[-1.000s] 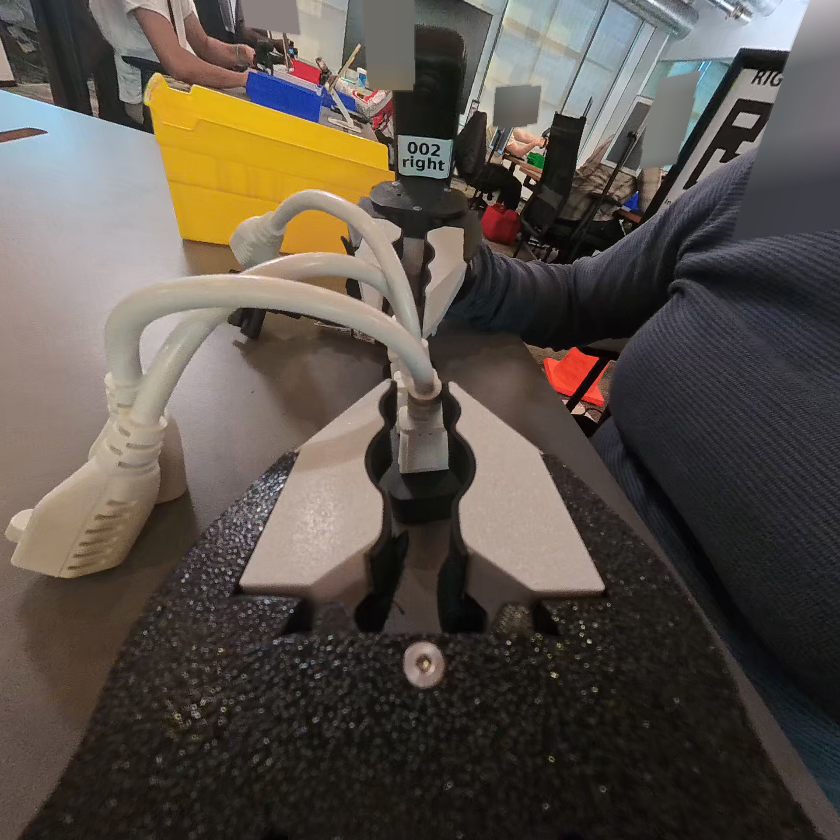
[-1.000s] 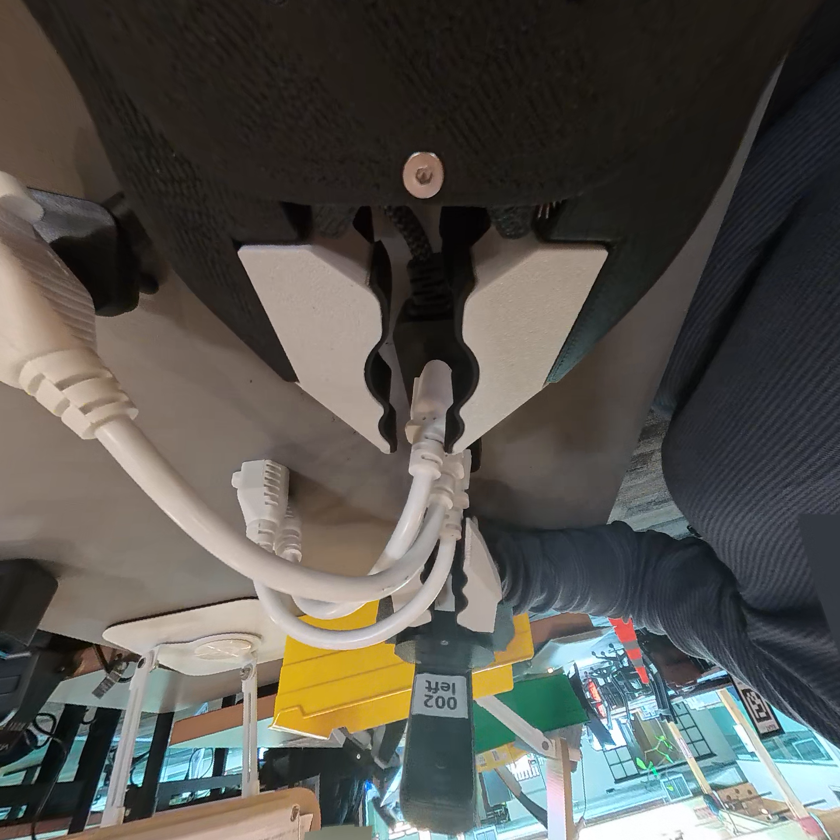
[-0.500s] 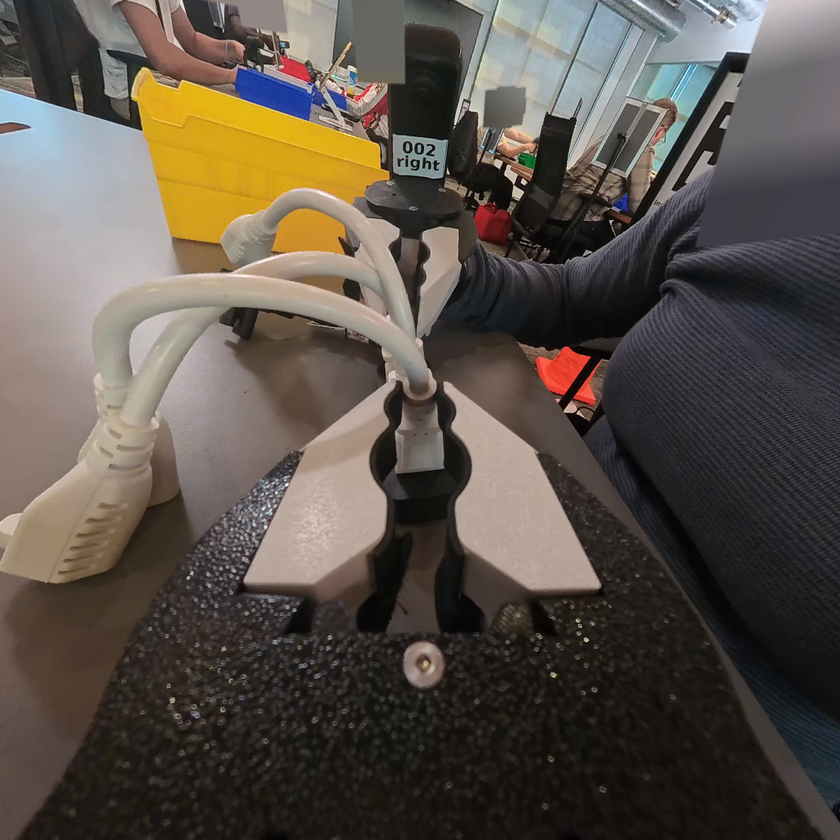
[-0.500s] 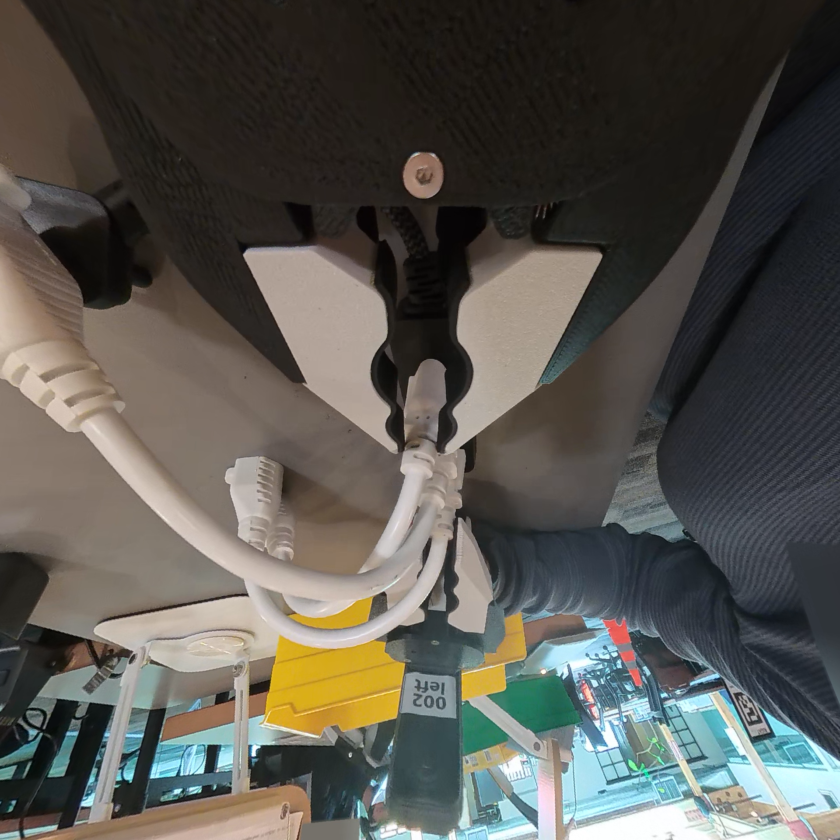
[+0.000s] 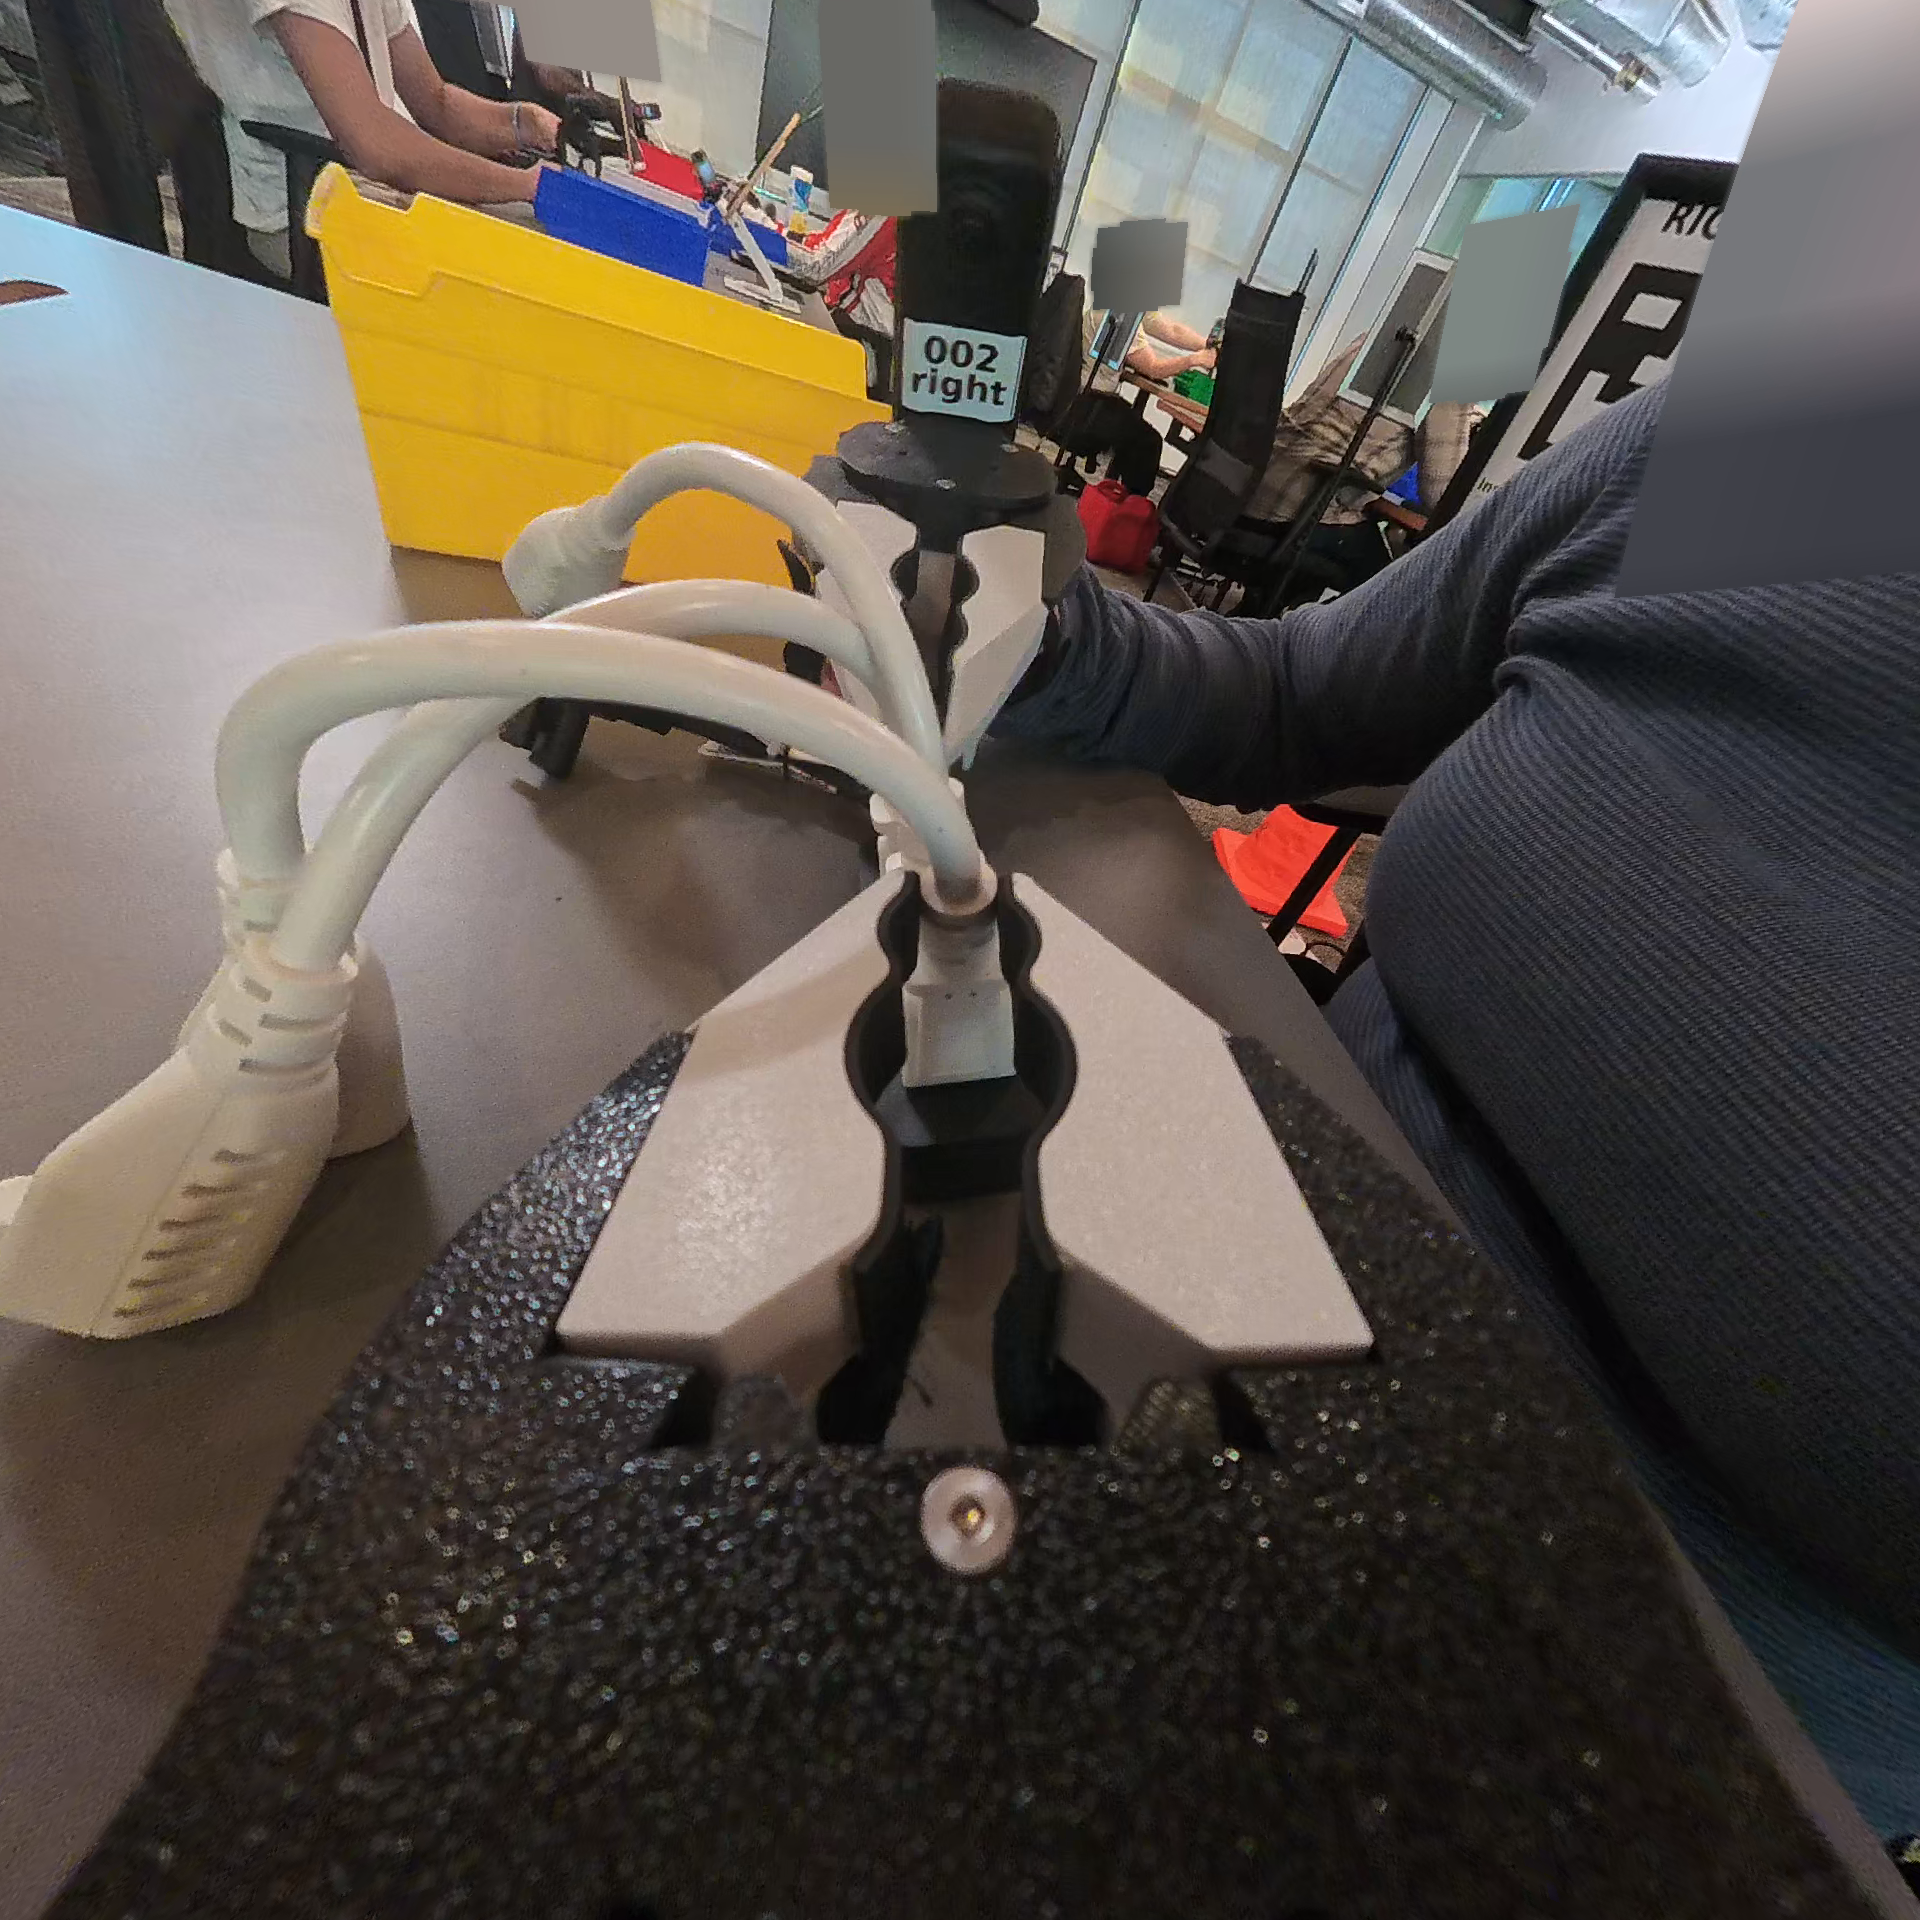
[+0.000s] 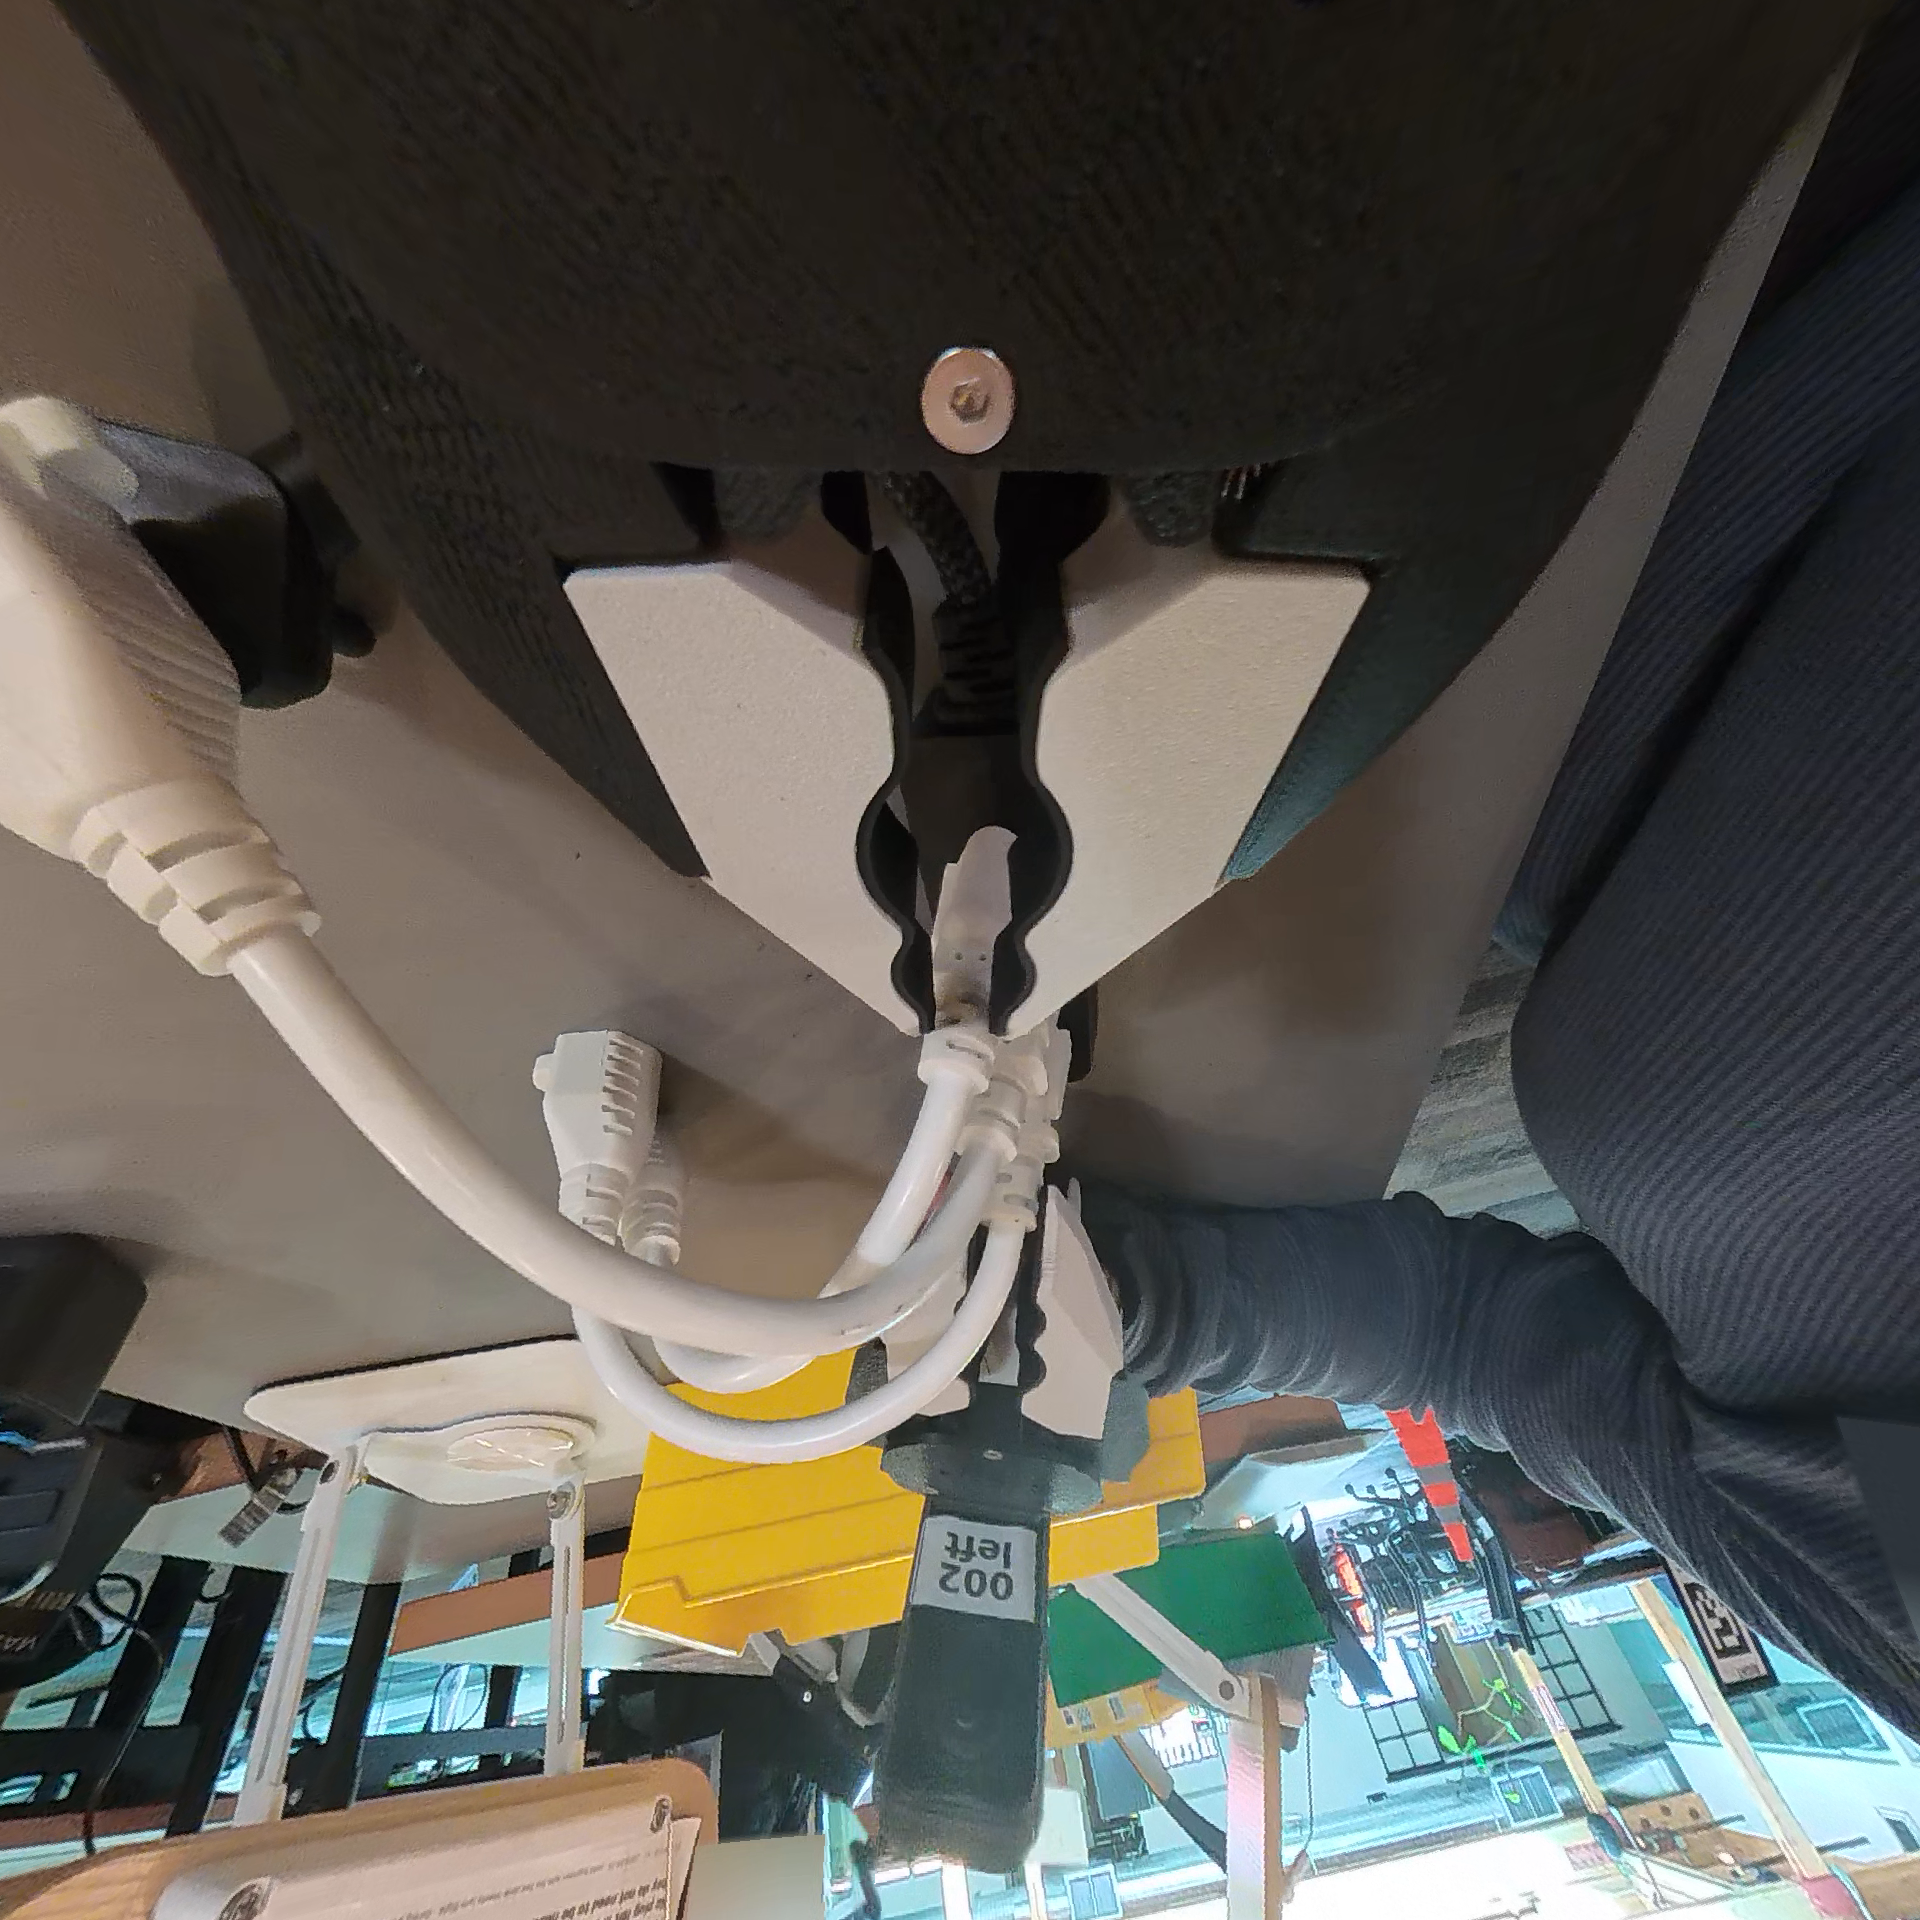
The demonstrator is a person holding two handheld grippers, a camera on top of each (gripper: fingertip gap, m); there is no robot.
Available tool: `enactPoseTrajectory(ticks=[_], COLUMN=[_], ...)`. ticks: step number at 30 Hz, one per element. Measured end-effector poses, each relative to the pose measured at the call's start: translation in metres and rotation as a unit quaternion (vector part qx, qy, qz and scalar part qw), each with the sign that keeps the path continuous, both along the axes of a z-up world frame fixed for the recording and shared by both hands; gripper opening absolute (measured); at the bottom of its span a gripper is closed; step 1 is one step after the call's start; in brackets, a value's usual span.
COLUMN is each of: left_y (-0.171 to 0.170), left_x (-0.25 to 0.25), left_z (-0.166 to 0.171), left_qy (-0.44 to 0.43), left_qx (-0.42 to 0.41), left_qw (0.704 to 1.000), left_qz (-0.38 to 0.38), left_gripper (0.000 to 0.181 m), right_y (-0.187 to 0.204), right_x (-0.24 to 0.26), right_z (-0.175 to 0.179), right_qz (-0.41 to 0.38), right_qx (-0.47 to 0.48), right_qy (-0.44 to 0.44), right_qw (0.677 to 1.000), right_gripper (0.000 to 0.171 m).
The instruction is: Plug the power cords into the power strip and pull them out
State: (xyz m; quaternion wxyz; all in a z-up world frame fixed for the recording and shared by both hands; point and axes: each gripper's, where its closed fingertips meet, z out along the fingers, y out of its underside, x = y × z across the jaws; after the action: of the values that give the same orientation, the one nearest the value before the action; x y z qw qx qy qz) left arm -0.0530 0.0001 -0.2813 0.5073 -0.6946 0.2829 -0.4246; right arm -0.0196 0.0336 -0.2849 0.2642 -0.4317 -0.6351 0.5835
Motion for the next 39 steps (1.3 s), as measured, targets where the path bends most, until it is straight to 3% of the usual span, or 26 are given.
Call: enactPoseTrajectory(ticks=[18,22,24,26,29,34,39], left_y=[0.0,0.0,0.004,0.01,0.007,0.011,0.01], left_x=[0.0,-0.005,-0.012,-0.019,-0.023,-0.022,-0.011], left_z=[0.001,0.009,0.012,0.014,0.016,0.001,-0.01], left_qy=[-0.008,-0.042,-0.057,-0.054,-0.023,0.054,0.083], left_qx=[-0.007,-0.002,-0.001,0.013,0.056,0.058,0.033], left_qw=[1.0,0.999,0.998,0.997,0.993,0.986,0.988], left_qz=[-0.006,-0.003,0.019,0.059,0.1,0.145,0.127], left_gripper=[0.013,0.014,0.025,0.041,0.051,0.087,0.089], right_y=[0.007,0.03,0.053,0.079,0.102,0.119,0.138], right_x=[0.002,-0.003,-0.001,0.005,0.016,0.027,0.039], right_z=[0.004,0.011,0.016,0.022,0.024,0.032,0.032], right_qz=[-0.022,-0.089,-0.158,-0.239,-0.31,-0.38,-0.447], right_qx=[0.009,0.066,0.14,0.226,0.313,0.339,0.354], right_qy=[0.02,0.066,0.105,0.15,0.163,0.169,0.148], right_qw=[1.0,0.992,0.972,0.932,0.882,0.844,0.808], right_gripper=[0.007,0.007,0.007,0.006,0.005,0.004,0.004])
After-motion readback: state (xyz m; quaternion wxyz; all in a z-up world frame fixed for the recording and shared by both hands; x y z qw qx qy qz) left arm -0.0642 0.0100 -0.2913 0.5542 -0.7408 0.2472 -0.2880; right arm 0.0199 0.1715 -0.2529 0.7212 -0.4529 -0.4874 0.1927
